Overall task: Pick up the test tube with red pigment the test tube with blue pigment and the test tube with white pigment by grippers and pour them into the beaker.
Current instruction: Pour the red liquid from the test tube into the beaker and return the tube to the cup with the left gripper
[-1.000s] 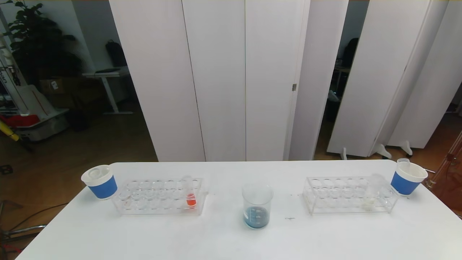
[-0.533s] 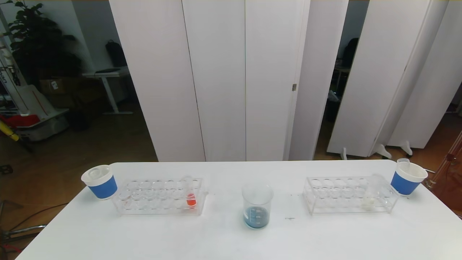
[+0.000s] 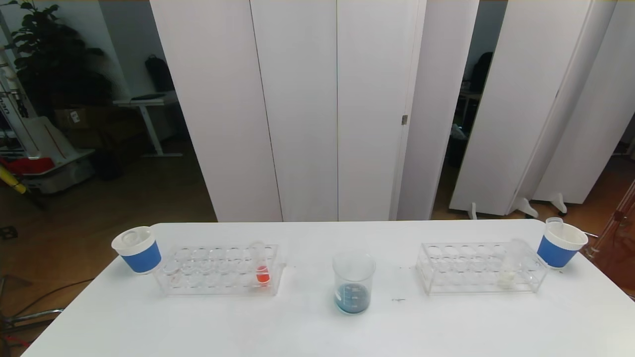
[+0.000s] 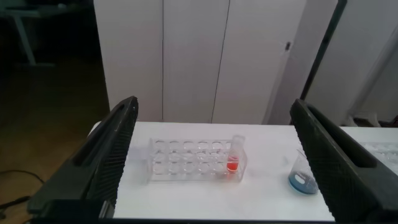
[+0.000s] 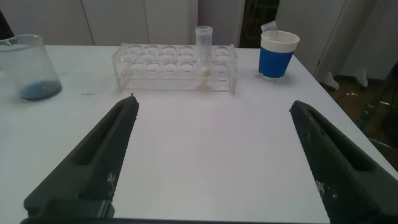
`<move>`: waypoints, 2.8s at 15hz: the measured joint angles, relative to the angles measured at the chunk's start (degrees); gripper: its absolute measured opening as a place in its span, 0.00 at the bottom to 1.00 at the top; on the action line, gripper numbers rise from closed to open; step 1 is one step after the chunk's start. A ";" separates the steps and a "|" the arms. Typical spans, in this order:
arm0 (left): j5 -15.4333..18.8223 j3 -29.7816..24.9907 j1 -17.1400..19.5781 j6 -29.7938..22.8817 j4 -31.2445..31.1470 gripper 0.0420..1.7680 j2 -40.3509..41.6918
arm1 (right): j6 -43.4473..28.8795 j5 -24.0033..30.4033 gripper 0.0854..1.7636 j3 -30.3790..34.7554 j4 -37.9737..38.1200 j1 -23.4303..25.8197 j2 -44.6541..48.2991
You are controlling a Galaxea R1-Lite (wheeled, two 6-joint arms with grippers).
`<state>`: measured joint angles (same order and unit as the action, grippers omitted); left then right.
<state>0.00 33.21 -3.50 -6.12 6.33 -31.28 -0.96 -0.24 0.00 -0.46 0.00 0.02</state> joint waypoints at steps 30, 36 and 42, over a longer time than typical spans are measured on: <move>0.21 -17.92 -16.26 -4.64 49.02 0.99 -55.27 | -0.02 0.02 0.99 0.00 0.00 0.00 0.00; -6.72 -19.63 -17.77 -5.29 66.68 0.99 -69.57 | 0.02 0.02 0.99 0.00 0.00 0.00 0.00; -9.39 -20.44 -18.93 -6.41 73.52 0.99 -77.57 | 0.00 0.02 0.99 0.00 0.00 0.00 0.00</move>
<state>-9.39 12.76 -22.43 -12.53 79.85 -108.85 -0.96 -0.22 0.00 -0.46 0.00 0.02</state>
